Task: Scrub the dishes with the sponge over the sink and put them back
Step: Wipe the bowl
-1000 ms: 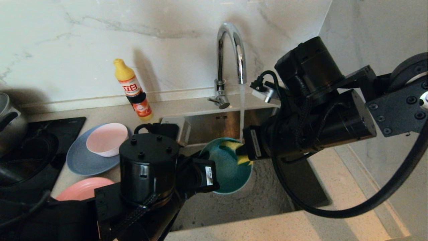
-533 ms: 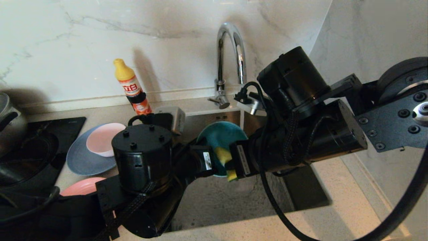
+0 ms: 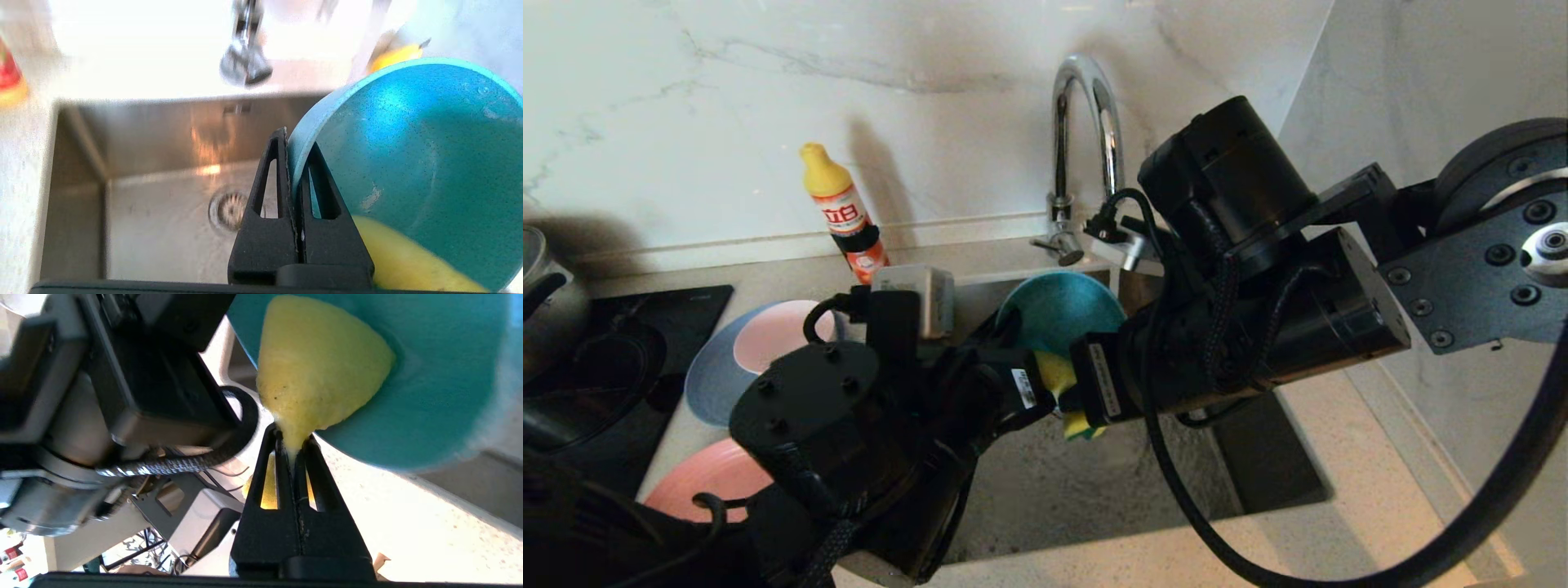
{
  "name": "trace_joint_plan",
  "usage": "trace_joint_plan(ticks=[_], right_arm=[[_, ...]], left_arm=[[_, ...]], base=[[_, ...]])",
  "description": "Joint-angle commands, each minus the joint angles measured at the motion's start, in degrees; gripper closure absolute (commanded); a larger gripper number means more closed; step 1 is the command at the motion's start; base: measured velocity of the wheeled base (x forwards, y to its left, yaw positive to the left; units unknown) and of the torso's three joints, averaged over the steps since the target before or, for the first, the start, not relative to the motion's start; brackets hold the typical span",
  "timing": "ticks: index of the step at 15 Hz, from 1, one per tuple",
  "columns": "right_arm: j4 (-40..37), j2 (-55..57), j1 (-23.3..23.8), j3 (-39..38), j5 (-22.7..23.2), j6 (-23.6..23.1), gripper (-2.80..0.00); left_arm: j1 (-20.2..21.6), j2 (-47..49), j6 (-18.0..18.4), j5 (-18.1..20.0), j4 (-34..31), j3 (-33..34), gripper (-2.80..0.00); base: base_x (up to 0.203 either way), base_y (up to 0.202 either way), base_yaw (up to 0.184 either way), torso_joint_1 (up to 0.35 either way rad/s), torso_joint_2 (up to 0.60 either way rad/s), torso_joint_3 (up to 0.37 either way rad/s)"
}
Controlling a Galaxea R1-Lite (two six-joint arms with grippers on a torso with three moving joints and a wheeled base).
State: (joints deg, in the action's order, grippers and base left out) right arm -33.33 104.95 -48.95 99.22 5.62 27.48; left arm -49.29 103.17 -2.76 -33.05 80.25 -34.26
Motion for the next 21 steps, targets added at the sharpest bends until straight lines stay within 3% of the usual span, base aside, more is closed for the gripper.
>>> trace_joint_plan(ticks=[1,14,21], right_arm=[[-0.15,0.52,-0.10,0.98,0.01,0.21,0.00],[-2.26,0.43,5.66,7.52,-0.17,0.75,0.00],[-3.14,0.33,5.70,11.17,-0.26,0.46,0.00]], left_arm=[[-0.02,2.29,2.33,-0.09,5.23,0.77,0.00],[-0.02,-0.84,2.40,-0.21,6.21,3.85,0.00],[-0.02,-1.37,2.24,-0.11,6.25,4.97,0.00]], base=[[0.000,0.000,0.000,0.000,0.00,0.000],[0.000,0.000,0.000,0.000,0.00,0.000],[0.000,0.000,0.000,0.000,0.00,0.000]])
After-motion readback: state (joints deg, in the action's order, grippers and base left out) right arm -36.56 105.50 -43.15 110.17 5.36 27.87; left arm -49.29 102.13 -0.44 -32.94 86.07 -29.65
